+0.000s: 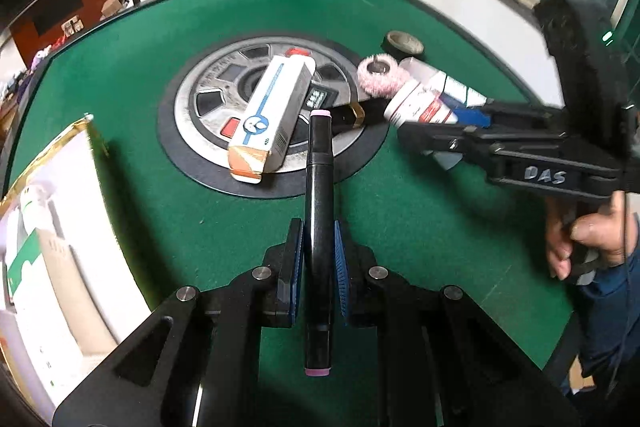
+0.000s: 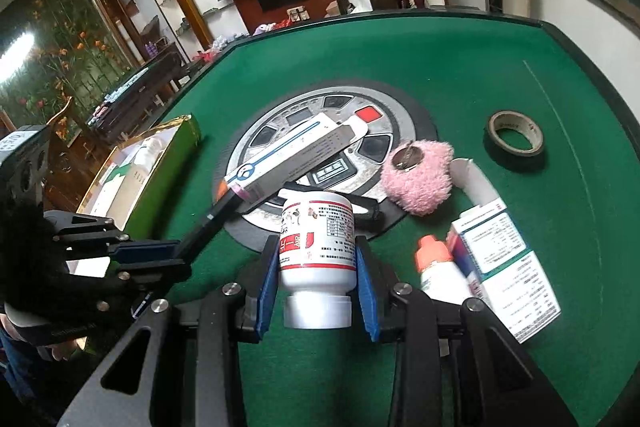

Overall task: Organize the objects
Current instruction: 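Carry the marker with left gripper while right gripper carries the pill bottle over the tray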

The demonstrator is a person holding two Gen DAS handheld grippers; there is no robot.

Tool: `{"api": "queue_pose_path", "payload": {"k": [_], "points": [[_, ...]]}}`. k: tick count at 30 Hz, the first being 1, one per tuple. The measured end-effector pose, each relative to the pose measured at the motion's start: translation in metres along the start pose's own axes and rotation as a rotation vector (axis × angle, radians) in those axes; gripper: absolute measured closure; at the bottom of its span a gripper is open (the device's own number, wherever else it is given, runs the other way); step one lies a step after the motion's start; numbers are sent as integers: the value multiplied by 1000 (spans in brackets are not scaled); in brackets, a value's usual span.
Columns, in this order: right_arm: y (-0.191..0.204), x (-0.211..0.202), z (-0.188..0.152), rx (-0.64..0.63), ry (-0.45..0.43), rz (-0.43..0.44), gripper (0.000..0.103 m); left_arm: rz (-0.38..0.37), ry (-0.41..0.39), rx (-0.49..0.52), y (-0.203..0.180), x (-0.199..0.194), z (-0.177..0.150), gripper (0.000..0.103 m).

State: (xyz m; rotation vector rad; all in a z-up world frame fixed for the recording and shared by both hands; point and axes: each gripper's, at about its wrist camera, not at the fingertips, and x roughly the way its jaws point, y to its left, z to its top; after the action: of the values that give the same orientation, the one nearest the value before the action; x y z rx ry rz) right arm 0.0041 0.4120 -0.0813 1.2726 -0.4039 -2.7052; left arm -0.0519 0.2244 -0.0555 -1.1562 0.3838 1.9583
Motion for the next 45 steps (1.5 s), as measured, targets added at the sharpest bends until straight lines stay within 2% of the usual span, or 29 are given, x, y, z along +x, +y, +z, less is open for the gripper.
{"api": "queue_pose_path", "payload": {"k": [13,21,31,38,45], "points": [[22,4,-6,27,-16,36,68,-80,-137,-75,41,-50,-4,89],[60,13,-3,25,-12,120,68,-96,-217,-144,77,-83,-13,89],[113,32,11,-27,1,176,68,-64,-220,-266,127,-87,-26,89],[138,45,32,-29,-8,179,68,-32,-195,-327,142,-79,-31,89],[173,61,52,-65,-7,210,68,-33,-235,-361,157,-97,-37,89]]}}
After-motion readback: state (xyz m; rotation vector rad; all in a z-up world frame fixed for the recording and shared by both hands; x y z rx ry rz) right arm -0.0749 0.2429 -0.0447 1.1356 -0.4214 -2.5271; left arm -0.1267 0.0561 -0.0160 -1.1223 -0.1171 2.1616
